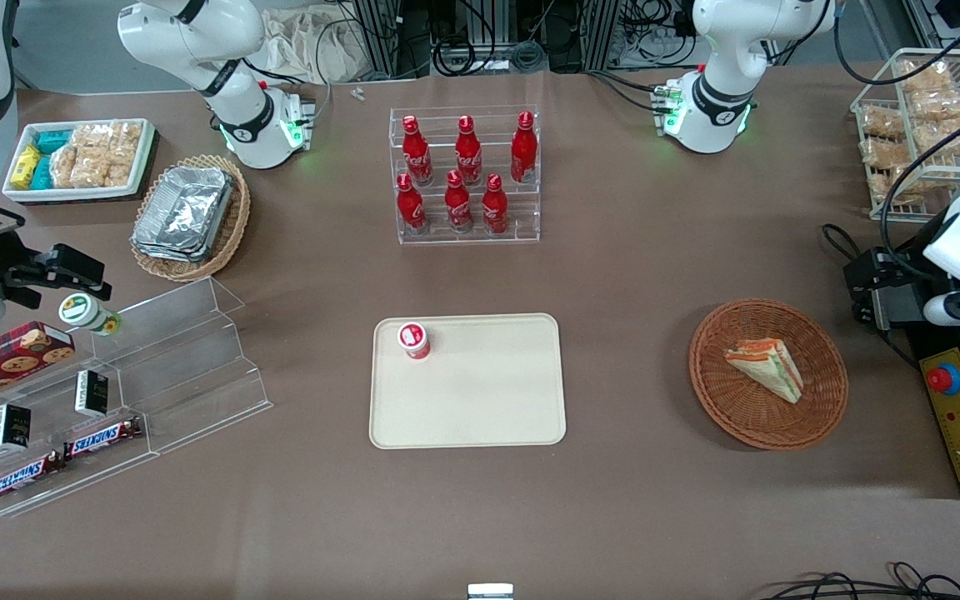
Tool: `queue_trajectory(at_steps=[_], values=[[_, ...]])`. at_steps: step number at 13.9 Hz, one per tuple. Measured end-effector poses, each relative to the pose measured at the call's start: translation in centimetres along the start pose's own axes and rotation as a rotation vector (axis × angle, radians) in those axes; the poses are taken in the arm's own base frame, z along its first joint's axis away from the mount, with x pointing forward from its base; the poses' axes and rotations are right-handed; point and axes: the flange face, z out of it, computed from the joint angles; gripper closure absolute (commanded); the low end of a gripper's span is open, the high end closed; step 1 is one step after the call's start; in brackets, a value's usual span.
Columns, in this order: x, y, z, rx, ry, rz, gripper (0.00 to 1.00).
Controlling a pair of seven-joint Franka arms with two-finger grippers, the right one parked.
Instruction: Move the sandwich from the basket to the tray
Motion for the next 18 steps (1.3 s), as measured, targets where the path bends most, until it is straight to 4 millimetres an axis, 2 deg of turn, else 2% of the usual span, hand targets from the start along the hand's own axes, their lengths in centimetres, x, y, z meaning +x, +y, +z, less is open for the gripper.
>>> queue_trajectory(at_steps=[6,9,12,16,18], values=[[-0.1,0.0,-0.5,-0.001,0.003,0.000,0.00],[-0.4,0.2,0.6,0.000,-0.030,0.003,0.00],[-0.4,0.3,4.3,-0.007,-0.075,0.004,0.00],[-0.6,0.1,11.7,-0.017,-0.068,-0.003,0.00],[-0.7,-0.7,13.6,-0.028,-0.060,-0.024,0.00]])
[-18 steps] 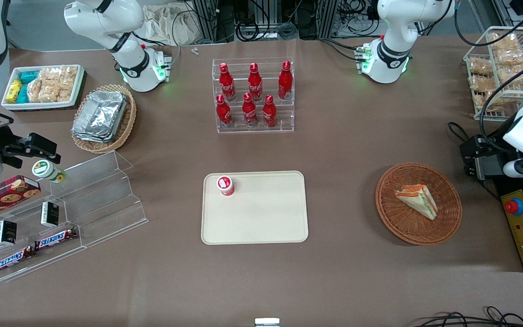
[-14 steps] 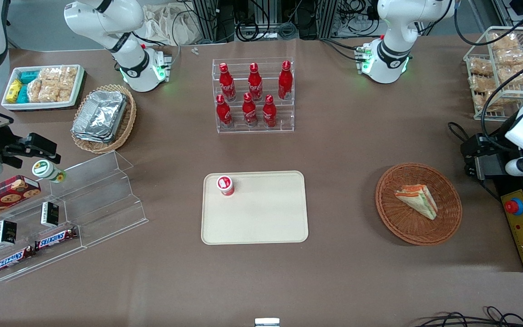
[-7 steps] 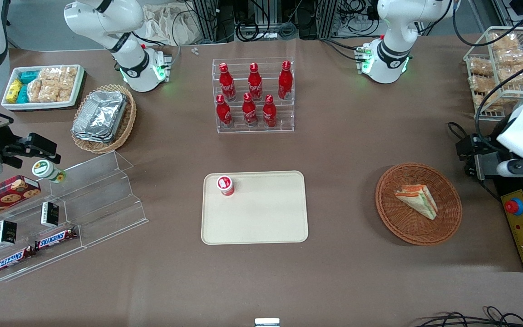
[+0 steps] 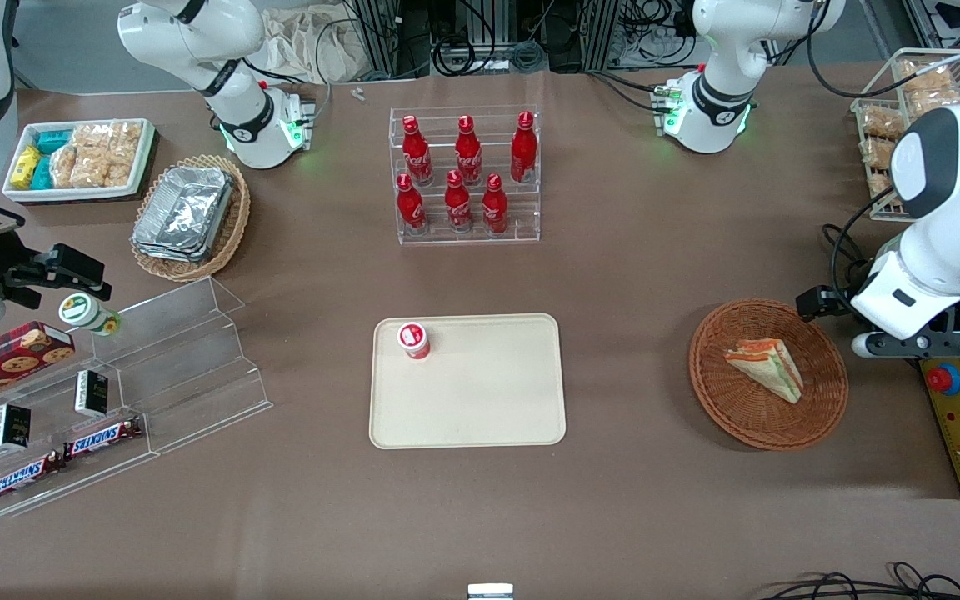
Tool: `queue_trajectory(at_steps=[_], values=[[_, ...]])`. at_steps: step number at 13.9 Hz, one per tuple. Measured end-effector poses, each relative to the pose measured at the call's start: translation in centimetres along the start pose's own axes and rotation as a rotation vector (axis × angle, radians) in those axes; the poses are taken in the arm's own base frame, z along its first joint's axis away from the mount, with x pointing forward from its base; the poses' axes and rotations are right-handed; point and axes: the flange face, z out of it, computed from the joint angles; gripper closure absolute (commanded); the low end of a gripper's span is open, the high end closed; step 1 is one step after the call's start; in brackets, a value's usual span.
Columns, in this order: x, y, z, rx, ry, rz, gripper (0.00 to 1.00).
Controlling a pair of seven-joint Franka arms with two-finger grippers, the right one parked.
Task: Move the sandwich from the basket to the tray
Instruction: 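Lower the open left gripper over the sandwich in the wicker basket, then close the left gripper on the sandwich and lift it from the basket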
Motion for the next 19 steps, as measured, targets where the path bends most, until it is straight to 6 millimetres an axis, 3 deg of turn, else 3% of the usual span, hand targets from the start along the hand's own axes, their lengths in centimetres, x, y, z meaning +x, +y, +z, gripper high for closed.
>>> queue_trajectory(at_steps=[5,14,19], values=[[0.1,-2.4,6.9,-0.072,0.020,-0.171,0.00],[1.8,-1.7,14.4,-0.082,0.003,-0.636,0.00],[1.2,-1.6,19.3,-0.084,0.008,-0.716,0.01]])
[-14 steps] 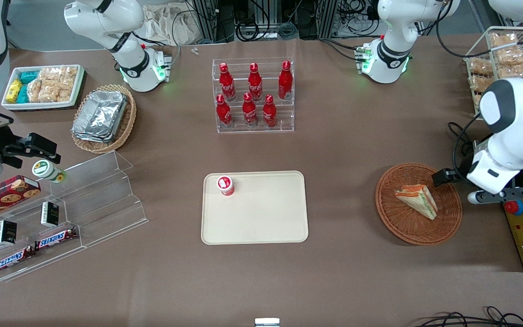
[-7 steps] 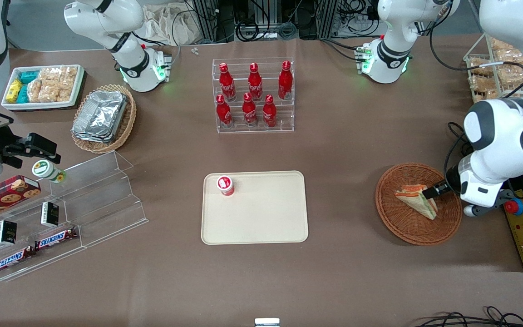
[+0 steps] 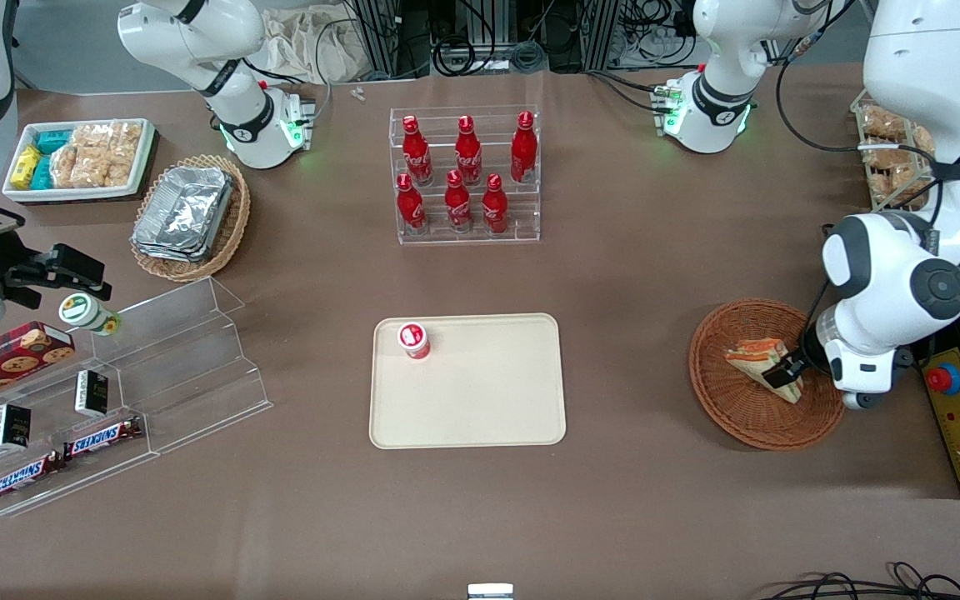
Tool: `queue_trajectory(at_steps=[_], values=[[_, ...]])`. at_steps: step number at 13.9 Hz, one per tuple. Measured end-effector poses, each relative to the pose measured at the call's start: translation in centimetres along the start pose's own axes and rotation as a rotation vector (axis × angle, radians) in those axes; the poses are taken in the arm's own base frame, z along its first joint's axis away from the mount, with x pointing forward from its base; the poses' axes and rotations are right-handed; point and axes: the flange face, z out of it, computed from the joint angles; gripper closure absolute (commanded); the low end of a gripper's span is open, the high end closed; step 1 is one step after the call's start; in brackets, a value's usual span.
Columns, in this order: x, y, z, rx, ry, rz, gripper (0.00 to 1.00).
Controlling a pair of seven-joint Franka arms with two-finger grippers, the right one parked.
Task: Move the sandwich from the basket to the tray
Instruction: 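Close the left gripper on the sandwich and lift it from the basket, then carry the sandwich with the left gripper over the cream tray and lower it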
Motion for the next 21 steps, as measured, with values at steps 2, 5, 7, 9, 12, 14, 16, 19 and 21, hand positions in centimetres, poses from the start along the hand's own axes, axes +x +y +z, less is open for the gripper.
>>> queue_trajectory(at_steps=[2,5,7,9,12,14,16,19,21], values=[[-0.4,-0.4,1.3,0.007,-0.008,-0.002,0.07],[-0.4,-0.5,2.1,0.011,-0.013,-0.003,0.47],[-0.4,-0.5,2.0,0.010,-0.011,-0.003,0.83],[-0.3,-0.4,1.8,0.006,-0.006,-0.003,0.99],[0.0,-0.1,0.0,0.009,-0.011,-0.010,1.00],[0.3,0.7,-4.0,0.040,-0.053,-0.018,1.00],[0.4,1.7,-10.5,0.072,-0.096,-0.010,1.00],[-0.5,3.1,-20.8,0.101,-0.137,0.020,1.00],[-2.2,4.6,-24.6,0.102,-0.149,0.068,1.00]])
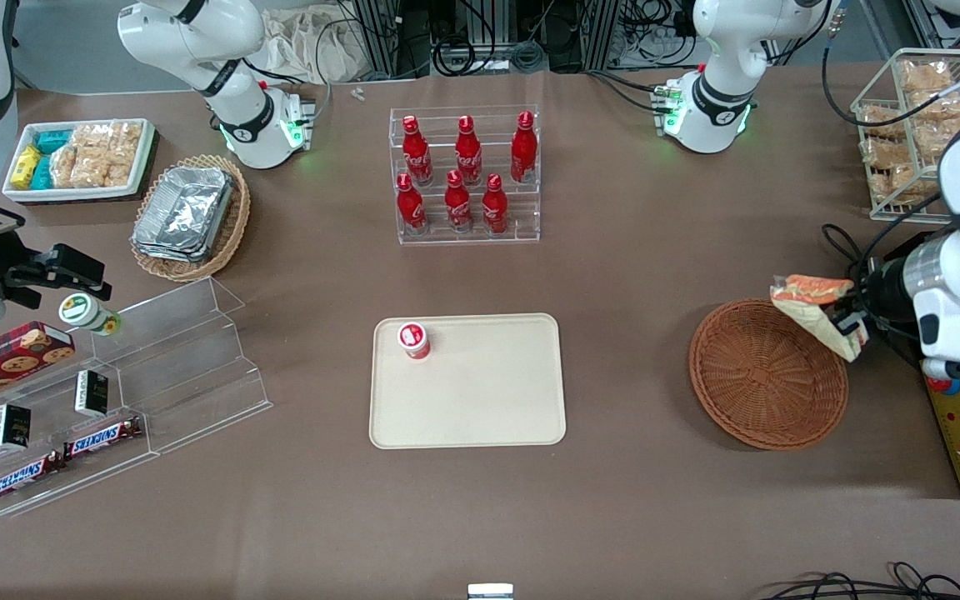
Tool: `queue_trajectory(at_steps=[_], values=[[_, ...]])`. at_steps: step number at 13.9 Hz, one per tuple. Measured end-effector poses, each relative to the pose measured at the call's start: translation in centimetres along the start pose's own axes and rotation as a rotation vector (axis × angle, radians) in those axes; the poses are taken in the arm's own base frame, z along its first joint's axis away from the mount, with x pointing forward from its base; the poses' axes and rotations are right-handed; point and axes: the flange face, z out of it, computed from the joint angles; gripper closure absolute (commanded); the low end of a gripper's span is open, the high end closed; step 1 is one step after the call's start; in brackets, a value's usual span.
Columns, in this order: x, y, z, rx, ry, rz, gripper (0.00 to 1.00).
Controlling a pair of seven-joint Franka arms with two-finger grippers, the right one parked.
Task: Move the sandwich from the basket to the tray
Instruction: 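Carry the sandwich with the left gripper over the cream tray and lower it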
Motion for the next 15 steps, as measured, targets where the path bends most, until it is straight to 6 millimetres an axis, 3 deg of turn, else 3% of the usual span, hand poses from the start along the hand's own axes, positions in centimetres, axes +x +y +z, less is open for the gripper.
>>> queue_trajectory(at_steps=[2,7,12,15], values=[[-2.8,2.7,-1.1,-0.004,-0.003,0.079,1.00],[-11.0,11.2,0.8,0.010,-0.007,0.302,1.00],[-20.5,20.0,5.6,0.110,0.116,0.555,1.00],[-22.0,23.7,8.7,0.034,0.146,0.618,1.00]])
